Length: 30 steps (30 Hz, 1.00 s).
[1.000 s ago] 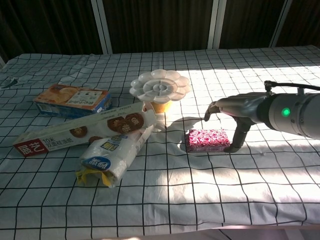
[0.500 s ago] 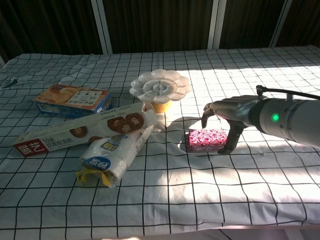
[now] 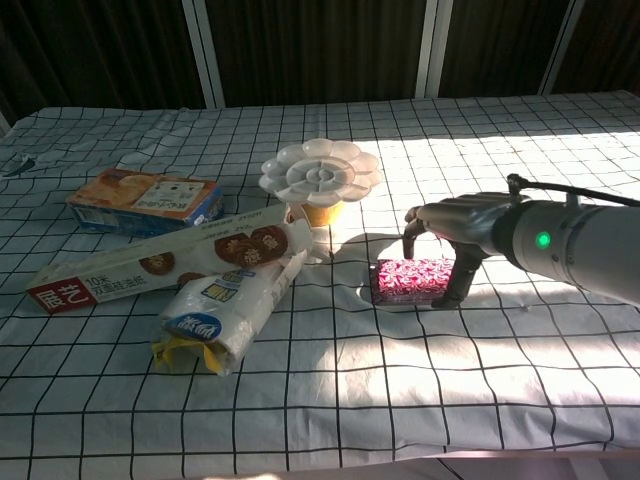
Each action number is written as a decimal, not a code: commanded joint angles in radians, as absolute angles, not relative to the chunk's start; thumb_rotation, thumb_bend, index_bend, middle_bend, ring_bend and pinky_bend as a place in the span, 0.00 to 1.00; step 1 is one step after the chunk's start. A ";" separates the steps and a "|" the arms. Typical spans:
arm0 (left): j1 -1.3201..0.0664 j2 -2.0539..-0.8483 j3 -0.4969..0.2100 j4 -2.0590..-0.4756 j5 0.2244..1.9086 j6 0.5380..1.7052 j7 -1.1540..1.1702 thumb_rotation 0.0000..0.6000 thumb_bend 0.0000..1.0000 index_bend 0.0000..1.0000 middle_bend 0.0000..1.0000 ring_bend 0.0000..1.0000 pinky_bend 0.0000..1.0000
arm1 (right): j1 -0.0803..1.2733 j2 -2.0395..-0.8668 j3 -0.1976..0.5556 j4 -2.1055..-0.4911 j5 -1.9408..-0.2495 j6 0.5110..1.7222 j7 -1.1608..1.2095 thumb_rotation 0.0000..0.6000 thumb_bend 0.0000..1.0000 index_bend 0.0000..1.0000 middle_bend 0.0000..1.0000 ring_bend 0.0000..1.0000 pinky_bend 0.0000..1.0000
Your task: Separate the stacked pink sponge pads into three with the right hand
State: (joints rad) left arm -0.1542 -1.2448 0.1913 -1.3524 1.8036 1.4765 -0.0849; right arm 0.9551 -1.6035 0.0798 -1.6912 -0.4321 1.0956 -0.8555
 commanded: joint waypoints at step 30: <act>-0.153 -1.236 0.185 -1.367 1.796 1.457 -0.067 1.00 0.34 0.00 0.00 0.00 0.00 | 0.910 -1.540 0.115 -1.689 -0.465 1.139 -0.805 1.00 0.16 0.49 0.00 0.00 0.00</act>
